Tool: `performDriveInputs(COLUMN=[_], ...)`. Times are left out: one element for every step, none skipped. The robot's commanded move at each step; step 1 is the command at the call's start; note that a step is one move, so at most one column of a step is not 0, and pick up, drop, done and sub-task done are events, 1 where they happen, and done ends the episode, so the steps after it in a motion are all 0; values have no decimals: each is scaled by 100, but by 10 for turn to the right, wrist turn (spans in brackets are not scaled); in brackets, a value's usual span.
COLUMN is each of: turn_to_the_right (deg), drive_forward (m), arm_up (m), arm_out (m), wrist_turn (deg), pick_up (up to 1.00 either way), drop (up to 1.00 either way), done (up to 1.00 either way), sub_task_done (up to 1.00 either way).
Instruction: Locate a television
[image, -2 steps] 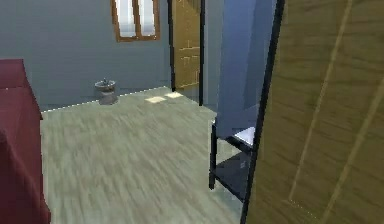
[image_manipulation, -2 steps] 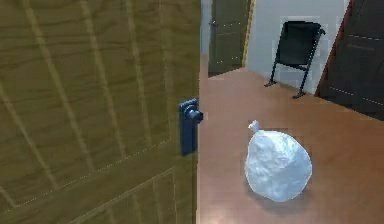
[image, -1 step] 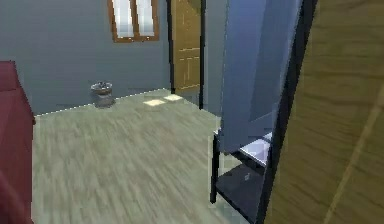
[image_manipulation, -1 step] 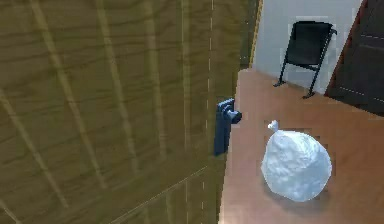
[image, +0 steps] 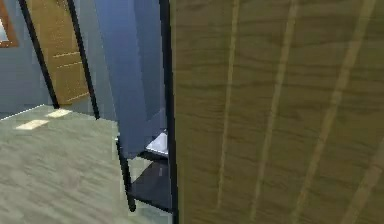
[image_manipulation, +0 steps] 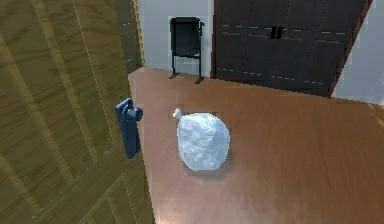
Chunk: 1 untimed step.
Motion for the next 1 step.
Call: performDriveInputs(turn_to_the_right=[0], drive_forward=[0], arm_up=[0], arm_out=[0], wrist_turn=[0], pick_up=[0], drop=[0], done=[100], sub_task_done=[0])
